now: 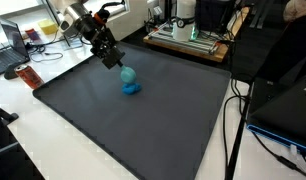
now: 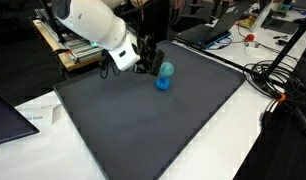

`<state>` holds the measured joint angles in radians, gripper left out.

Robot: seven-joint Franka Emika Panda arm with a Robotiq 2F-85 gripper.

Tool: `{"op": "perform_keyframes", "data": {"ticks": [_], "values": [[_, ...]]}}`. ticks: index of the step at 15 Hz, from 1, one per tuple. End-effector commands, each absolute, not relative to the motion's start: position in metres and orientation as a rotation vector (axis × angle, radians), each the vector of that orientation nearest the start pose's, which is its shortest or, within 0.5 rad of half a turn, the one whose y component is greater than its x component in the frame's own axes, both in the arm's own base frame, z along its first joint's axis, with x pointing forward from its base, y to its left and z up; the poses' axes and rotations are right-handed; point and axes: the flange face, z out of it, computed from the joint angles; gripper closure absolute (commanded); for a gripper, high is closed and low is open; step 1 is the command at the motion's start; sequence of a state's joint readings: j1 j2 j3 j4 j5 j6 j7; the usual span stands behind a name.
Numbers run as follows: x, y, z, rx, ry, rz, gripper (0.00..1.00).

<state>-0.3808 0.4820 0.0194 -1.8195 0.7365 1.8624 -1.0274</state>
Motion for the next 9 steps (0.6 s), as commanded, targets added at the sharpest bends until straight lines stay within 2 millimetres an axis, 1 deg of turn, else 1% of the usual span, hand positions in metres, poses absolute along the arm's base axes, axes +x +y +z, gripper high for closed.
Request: {"op": "perform_keyframes", "data": {"ticks": [1,5,9], "values": [[0.597,-0.181,0.255,-2.191,-0.389,-0.142,0.78],[0.609,-0.197,0.241,-2.063,-0.374,-0.214,0.78],[0.624,-0.208,0.219,-2.089,-0.339,-0.236,0.78]]}}
